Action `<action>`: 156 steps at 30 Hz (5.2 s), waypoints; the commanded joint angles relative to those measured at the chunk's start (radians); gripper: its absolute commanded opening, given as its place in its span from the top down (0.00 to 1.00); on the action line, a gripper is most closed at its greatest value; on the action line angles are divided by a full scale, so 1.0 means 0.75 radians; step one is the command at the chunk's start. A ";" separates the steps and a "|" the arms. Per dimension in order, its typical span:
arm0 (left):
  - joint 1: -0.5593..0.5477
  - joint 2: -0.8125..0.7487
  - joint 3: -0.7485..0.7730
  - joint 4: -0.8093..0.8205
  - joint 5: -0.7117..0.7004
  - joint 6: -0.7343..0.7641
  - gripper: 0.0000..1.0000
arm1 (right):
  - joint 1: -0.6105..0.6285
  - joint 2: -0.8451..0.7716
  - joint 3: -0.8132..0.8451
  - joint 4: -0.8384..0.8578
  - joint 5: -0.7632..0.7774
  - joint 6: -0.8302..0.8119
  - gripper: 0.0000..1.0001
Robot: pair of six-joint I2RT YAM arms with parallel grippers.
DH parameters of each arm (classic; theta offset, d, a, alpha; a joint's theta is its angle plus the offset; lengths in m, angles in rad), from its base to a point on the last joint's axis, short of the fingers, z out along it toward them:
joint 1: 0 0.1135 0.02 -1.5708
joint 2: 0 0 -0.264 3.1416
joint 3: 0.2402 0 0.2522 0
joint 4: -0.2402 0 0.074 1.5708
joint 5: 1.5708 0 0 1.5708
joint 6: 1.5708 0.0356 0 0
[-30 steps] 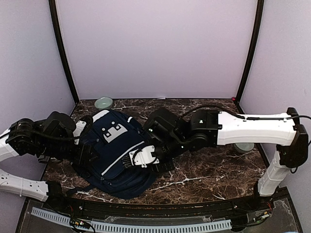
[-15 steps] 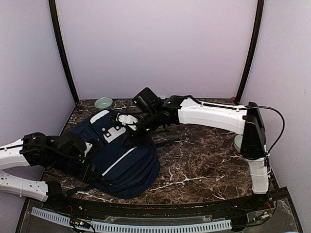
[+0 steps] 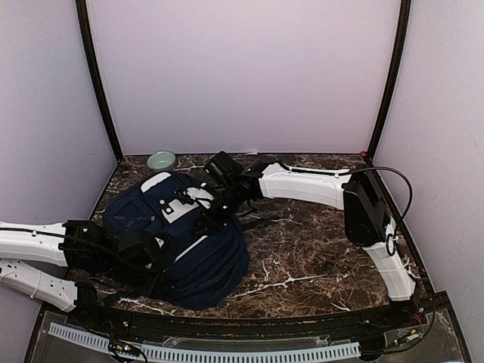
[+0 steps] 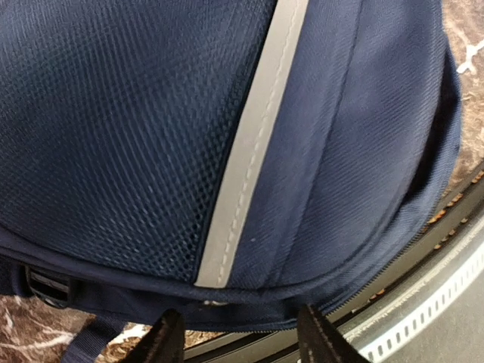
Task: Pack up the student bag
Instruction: Rotate the student bag at the center of the board, then pick up the student bag from the center of the board, then grab the upper front pocket of the student bag.
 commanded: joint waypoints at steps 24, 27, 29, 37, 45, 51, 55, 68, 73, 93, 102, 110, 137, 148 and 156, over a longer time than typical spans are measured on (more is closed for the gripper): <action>-0.051 -0.030 -0.144 0.161 -0.106 -0.064 0.77 | -0.026 0.116 0.045 -0.049 -0.090 0.066 0.60; -0.051 -0.051 -0.135 0.161 -0.081 -0.056 0.95 | -0.026 0.130 0.059 -0.055 -0.092 0.075 0.60; -0.051 -0.051 -0.132 0.191 -0.038 -0.033 1.00 | -0.026 0.140 0.067 -0.061 -0.095 0.081 0.60; -0.080 0.115 -0.016 0.396 0.122 0.091 1.00 | -0.026 0.153 0.070 -0.066 -0.086 0.092 0.60; -0.141 0.316 0.114 0.556 0.304 0.235 1.00 | -0.026 0.174 0.073 -0.079 -0.064 0.095 0.59; -0.141 0.383 0.160 0.700 0.242 0.256 1.00 | -0.026 0.188 0.080 -0.083 -0.070 0.101 0.60; -0.141 0.421 0.158 0.835 0.188 0.248 1.00 | -0.026 0.185 0.091 -0.097 -0.081 0.098 0.59; -0.141 0.619 0.404 0.670 0.117 0.385 0.69 | -0.182 -0.364 -0.248 0.019 -0.127 0.128 0.55; -0.143 0.554 0.482 0.484 0.213 0.482 0.58 | -0.256 -0.729 -0.629 0.174 -0.111 0.143 0.52; -0.147 0.883 0.690 -0.042 -0.221 0.906 0.55 | -0.262 -1.174 -1.364 0.324 -0.375 -0.036 0.54; -0.145 0.812 0.620 0.042 -0.304 0.889 0.75 | -0.209 -1.076 -1.351 0.304 -0.375 -0.173 0.60; -0.109 0.661 0.512 0.314 -0.239 0.848 0.98 | -0.120 -1.038 -1.367 0.393 -0.296 -0.232 0.60; -0.080 0.381 0.171 0.784 -0.170 0.681 1.00 | 0.057 -0.913 -1.453 0.744 -0.109 0.050 0.63; -0.057 0.302 0.081 0.888 -0.159 0.639 1.00 | 0.037 -0.933 -1.487 0.680 -0.153 0.064 0.60; -0.049 0.279 0.065 0.904 -0.135 0.617 1.00 | 0.042 -0.867 -1.419 0.801 -0.126 0.141 0.60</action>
